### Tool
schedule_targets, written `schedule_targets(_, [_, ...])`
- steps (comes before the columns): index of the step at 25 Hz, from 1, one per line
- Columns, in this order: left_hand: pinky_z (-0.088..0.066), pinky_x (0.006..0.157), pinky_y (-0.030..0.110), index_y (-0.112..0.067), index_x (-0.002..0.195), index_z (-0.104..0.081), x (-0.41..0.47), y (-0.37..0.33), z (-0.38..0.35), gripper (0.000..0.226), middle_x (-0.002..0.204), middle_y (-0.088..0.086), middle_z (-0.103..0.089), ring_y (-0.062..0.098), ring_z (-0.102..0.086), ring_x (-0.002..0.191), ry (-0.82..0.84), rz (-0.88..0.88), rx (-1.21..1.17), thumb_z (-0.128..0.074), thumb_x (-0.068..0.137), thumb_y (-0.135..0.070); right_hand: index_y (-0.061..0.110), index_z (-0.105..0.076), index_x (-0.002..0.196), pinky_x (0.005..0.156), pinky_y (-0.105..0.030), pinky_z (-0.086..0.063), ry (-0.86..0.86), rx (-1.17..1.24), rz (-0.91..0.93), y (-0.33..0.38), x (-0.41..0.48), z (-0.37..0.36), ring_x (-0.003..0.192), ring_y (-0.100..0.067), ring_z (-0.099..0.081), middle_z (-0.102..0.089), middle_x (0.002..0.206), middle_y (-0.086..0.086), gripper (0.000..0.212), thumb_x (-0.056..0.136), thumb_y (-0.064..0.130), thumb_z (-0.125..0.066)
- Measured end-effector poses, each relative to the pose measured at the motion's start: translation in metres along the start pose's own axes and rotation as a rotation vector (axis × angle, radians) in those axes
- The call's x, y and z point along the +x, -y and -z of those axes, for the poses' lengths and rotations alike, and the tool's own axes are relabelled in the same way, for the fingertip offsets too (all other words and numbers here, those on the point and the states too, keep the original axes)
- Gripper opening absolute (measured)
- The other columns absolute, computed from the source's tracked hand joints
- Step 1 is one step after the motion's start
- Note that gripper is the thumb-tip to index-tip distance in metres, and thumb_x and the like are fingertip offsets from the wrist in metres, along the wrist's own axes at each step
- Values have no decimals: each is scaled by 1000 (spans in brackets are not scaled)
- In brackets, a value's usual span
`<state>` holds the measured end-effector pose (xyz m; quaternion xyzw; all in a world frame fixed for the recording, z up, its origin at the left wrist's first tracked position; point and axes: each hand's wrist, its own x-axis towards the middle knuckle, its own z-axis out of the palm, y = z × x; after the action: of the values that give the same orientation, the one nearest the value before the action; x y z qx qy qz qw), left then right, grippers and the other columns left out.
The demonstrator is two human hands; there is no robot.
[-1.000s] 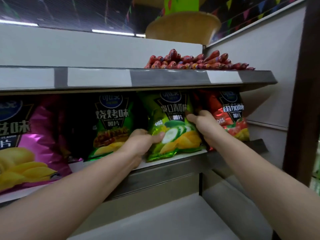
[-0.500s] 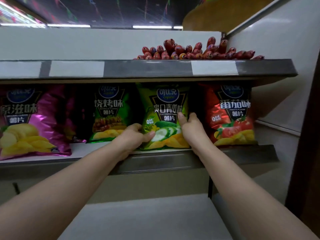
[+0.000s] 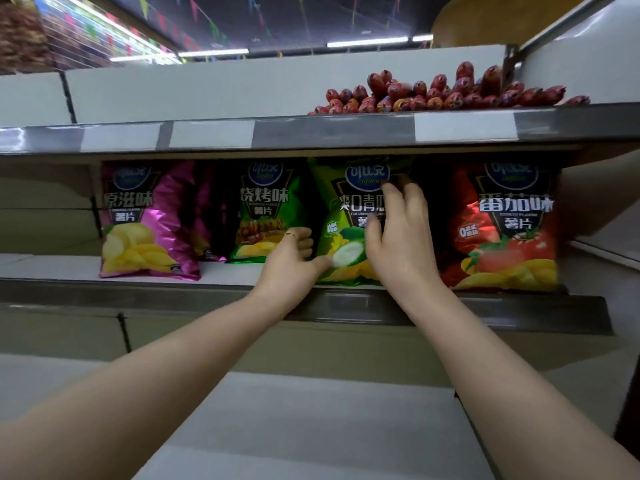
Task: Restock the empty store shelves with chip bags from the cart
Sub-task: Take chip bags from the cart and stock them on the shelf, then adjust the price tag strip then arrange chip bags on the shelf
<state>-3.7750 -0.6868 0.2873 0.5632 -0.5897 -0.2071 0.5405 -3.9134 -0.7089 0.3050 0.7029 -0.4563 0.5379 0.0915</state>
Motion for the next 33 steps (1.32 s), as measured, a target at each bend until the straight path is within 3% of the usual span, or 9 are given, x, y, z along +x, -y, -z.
schedule_targets(4, [-41, 101, 30, -16, 128, -44, -29, 0, 16, 48, 128, -2, -49, 11, -50, 115, -55, -120, 101, -66, 86, -16, -3, -58, 116, 99, -39, -38, -108, 88, 166, 25, -11, -17, 120, -35, -46, -50, 125, -23, 34, 86, 9, -52])
schedule_targets(9, [-49, 90, 30, -22, 112, -51, -46, 6, 74, 30, 118, 0, -56, 9, -56, 101, -151, -117, 81, -64, 86, -15, -1, -62, 103, 90, -39, -43, -95, 249, 258, 81, -14, -43, 104, -30, -54, -56, 109, -16, 27, 83, 12, -50])
schedule_targets(12, [-43, 72, 10, -23, 102, -54, -61, 16, 124, 21, 98, -3, -62, 6, -57, 83, -229, -88, 53, -63, 86, -12, 1, -63, 94, 83, -28, -41, -92, 405, 258, 127, -18, -61, 93, -24, -55, -57, 97, -9, 20, 82, 10, -50])
schedule_targets(14, [-40, 64, 10, -25, 94, -56, -74, 27, 164, 15, 82, -7, -59, 4, -54, 74, -266, -43, 46, -63, 87, -13, 1, -64, 89, 77, -19, -36, -88, 509, 254, 164, -27, -77, 86, -18, -53, -54, 91, -2, 16, 83, 7, -50])
schedule_targets(18, [-46, 73, 25, -28, 79, -59, -105, 52, 251, 18, 75, -6, -61, 9, -55, 73, -375, -2, 26, -62, 87, -12, 3, -65, 85, 76, -18, -39, -30, 673, 222, 248, -51, -118, 84, -13, -52, -53, 87, 2, 15, 82, 6, -50])
schedule_targets(22, [-48, 81, 33, -27, 76, -61, -141, 80, 350, 19, 75, -7, -62, 11, -56, 74, -486, 38, 81, -62, 86, -10, 4, -64, 83, 64, -1, -34, 37, 833, 198, 349, -86, -160, 80, -11, -49, -54, 85, 1, 14, 82, 3, -51])
schedule_targets(26, [-51, 84, 39, -27, 78, -61, -177, 102, 434, 16, 75, -5, -62, 16, -60, 80, -570, 108, 156, -61, 87, -14, 11, -63, 84, 63, -3, -36, 155, 972, 153, 438, -120, -193, 75, 1, -49, -54, 86, 4, 14, 86, 3, -51])
schedule_targets(33, [-53, 83, 40, -23, 85, -63, -218, 151, 550, 8, 77, -2, -63, 15, -61, 79, -737, 211, 206, -59, 89, -16, 19, -58, 82, 68, -6, -38, 413, 1155, 150, 570, -171, -266, 79, 2, -51, -56, 84, 7, 16, 89, 5, -52])
